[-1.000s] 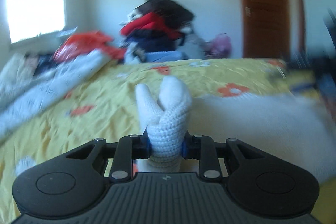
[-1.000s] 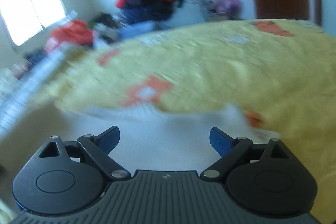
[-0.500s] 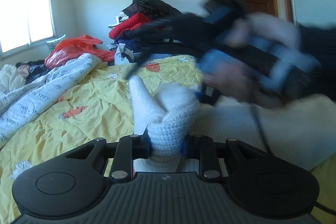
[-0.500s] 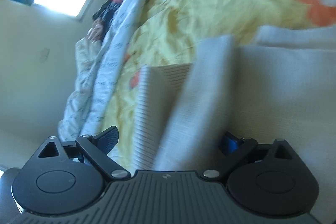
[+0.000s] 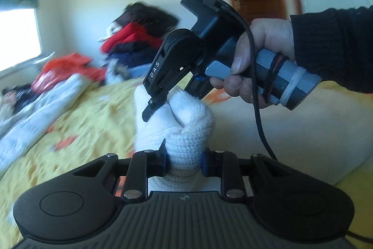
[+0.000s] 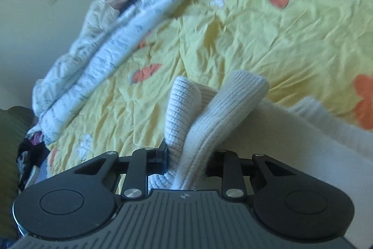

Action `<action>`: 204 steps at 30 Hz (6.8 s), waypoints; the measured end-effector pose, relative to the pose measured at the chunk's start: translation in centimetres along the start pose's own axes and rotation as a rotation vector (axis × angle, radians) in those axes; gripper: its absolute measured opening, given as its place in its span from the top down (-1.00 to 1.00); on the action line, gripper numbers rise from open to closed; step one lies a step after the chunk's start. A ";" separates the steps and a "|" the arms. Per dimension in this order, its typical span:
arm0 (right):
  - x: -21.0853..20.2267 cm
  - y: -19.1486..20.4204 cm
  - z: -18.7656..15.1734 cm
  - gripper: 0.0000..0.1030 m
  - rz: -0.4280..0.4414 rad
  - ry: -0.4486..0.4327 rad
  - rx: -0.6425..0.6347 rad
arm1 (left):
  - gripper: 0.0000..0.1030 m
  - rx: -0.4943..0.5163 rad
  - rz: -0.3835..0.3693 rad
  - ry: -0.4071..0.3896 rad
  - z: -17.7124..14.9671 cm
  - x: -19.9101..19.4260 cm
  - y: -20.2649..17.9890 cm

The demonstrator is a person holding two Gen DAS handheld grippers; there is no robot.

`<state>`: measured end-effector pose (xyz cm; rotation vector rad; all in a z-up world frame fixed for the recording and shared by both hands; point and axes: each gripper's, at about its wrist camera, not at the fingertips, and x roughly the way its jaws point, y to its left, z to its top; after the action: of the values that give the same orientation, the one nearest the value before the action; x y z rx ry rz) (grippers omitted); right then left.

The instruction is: Fold small clothes

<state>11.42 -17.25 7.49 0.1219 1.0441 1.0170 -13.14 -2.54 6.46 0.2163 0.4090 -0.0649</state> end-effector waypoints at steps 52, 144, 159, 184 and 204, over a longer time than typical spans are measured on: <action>-19.9 -16.9 -12.1 0.67 -0.230 -0.215 0.301 | 0.62 0.558 -0.362 -0.247 -1.5 0.5 -16.7; -20.2 -7.0 -14.5 -0.44 -0.293 -0.501 0.258 | -0.89 -0.164 -0.117 0.110 5.8 5.2 5.4; -11.5 -12.4 -10.2 0.72 -0.238 -0.381 0.382 | -0.89 -0.023 -0.107 0.229 2.9 11.0 -1.6; -15.6 -13.7 -8.5 -0.25 -0.213 -0.340 0.472 | -0.90 -0.021 -0.110 0.226 2.8 11.0 -1.5; -16.0 -13.2 -8.8 -0.12 -0.199 -0.230 0.431 | -0.91 -0.022 -0.109 0.220 2.9 10.8 -1.5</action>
<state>11.27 -39.77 6.36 0.4669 1.0271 0.5715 -2.26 -4.88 4.41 0.1801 0.6407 -0.1449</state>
